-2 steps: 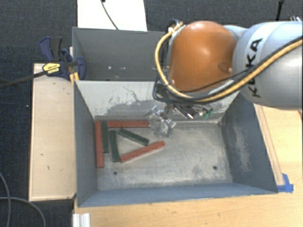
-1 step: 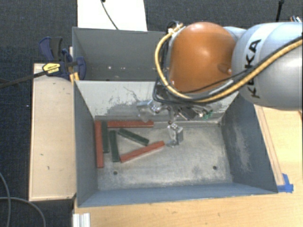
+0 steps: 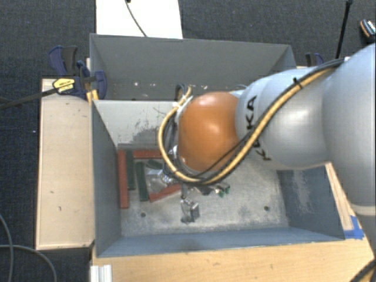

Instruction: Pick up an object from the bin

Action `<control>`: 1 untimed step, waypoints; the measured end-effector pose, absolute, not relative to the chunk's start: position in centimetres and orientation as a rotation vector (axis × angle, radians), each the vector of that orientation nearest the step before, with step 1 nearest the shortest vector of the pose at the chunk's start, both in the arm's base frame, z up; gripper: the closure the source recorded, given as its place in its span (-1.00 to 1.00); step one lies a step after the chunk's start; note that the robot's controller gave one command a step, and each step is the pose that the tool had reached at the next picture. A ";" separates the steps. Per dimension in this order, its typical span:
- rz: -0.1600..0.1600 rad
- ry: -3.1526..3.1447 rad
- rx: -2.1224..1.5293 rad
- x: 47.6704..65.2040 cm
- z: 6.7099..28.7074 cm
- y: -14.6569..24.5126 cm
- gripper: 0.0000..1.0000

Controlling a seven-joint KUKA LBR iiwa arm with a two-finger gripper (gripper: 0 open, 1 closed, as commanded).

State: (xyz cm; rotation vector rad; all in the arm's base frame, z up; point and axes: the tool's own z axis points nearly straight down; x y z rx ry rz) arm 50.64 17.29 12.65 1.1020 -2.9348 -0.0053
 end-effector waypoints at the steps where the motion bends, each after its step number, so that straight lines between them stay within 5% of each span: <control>1: -0.002 -2.947 1.096 51.0 13.1 17.1 1.00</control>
Offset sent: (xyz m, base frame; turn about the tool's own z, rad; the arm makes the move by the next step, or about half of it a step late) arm 0.0000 0.0000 0.0000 0.0000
